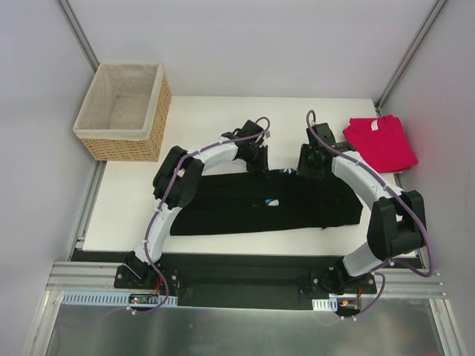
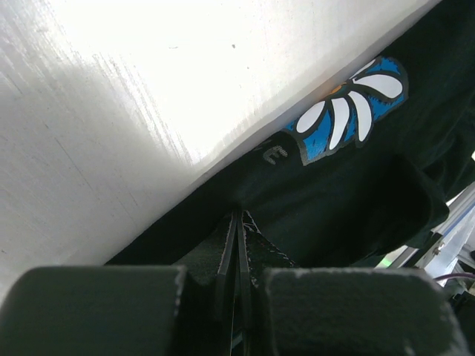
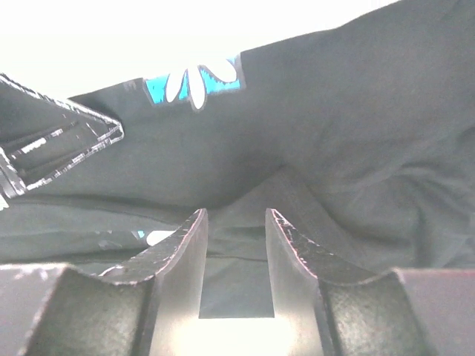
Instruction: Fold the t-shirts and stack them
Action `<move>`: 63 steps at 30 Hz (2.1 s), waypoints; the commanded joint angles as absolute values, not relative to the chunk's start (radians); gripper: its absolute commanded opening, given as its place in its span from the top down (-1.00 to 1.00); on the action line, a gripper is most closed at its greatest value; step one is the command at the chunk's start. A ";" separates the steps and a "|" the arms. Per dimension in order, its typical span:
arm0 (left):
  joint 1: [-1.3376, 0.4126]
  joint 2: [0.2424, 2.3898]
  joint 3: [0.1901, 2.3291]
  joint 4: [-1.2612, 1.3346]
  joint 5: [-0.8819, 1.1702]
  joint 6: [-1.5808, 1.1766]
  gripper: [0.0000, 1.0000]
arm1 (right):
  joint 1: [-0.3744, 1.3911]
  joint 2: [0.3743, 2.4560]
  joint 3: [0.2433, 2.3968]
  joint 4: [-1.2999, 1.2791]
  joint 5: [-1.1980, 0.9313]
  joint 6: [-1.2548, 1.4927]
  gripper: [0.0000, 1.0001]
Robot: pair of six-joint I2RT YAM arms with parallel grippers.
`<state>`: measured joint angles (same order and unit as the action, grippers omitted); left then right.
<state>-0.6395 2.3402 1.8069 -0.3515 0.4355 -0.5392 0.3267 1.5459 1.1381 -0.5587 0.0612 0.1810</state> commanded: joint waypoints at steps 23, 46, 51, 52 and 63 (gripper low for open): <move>-0.580 2.272 1.703 -0.449 0.356 -0.488 1.00 | 0.313 1.545 1.128 -0.649 -0.001 0.209 0.95; -0.578 2.310 1.743 -0.439 0.380 -0.517 1.00 | 0.224 1.391 1.083 -0.658 -0.055 0.118 0.55; -0.578 2.309 1.738 -0.439 0.380 -0.514 1.00 | 0.213 1.469 1.107 -0.595 -0.063 0.104 0.46; -0.578 2.309 1.740 -0.439 0.382 -0.512 1.00 | 0.212 1.508 1.115 -0.588 -0.067 0.101 0.47; -0.578 2.313 1.740 -0.439 0.385 -0.505 1.00 | 0.213 1.634 1.126 -0.500 -0.207 0.118 0.82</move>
